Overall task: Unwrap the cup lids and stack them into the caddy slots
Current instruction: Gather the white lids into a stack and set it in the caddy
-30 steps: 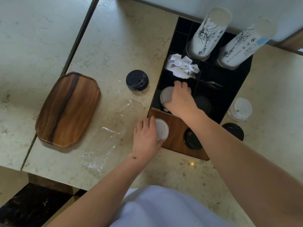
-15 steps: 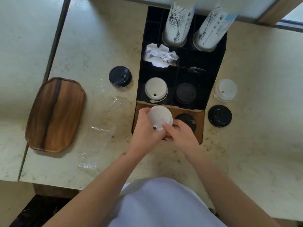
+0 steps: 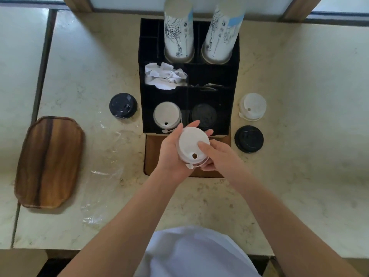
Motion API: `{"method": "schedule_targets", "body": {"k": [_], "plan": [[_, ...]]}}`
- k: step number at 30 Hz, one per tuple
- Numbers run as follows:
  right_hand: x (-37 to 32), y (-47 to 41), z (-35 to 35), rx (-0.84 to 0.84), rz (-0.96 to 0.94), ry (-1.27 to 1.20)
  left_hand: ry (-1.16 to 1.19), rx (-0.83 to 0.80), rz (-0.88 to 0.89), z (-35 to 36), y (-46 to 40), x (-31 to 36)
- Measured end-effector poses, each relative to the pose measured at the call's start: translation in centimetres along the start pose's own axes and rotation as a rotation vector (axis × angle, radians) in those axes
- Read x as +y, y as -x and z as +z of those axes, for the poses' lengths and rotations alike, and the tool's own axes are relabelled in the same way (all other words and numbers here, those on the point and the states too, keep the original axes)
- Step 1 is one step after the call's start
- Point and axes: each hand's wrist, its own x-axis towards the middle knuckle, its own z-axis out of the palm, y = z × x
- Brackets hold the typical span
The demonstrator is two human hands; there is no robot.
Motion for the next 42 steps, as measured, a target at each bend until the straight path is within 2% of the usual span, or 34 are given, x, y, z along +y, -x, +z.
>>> {"method": "schedule_targets", "body": {"k": [2, 4, 8, 10, 14, 16, 18, 21, 26, 37, 39, 42], "plan": [[0.1, -0.6, -0.9, 0.079, -0.047, 0.294, -0.02, 0.049, 0.007, 0.5, -0.6, -0.2], [0.3, -1.0, -2.3, 0.167, -0.068, 0.442, -0.001, 0.108, 0.007, 0.6, -1.1, -0.4], [-0.3, -2.7, -7.8, 0.509, -0.218, 0.38, 0.188, 0.124, -0.028, 1.0, -1.1, -0.3], [-1.0, -4.3, -10.9, 0.645, -0.21, 0.431, 0.228, 0.117, -0.044, 1.2, -0.9, -0.4], [-1.9, -8.3, -14.3, 0.595, -0.113, 0.758, 0.223, 0.138, -0.071, 1.4, -1.2, -0.5], [-2.2, -9.6, -14.7, 0.562, -0.138, 0.89, 0.22, 0.156, -0.063, 1.3, -1.4, -0.5], [-2.3, -10.5, -15.0, 0.603, -0.179, 0.93, 0.214, 0.16, -0.059, 0.9, -1.6, -0.4], [-2.7, -11.7, -15.3, 0.646, -0.217, 0.934, 0.195, 0.16, -0.067, 0.3, -1.7, -0.3], [-2.7, -13.0, -15.7, 0.534, -0.206, 0.917, 0.169, 0.173, -0.061, -0.9, -1.7, -0.5], [-1.5, -12.4, -16.7, 0.423, -0.193, 0.962, 0.072, 0.172, -0.143, -2.2, -0.5, -0.6], [-1.6, -12.0, -16.6, 0.449, -0.177, 0.868, 0.047, 0.171, -0.162, -2.2, 0.2, -0.6], [-2.8, -9.7, -15.9, 0.579, -0.19, 0.362, -0.034, 0.181, -0.222, -1.8, 1.3, -0.8]]}}
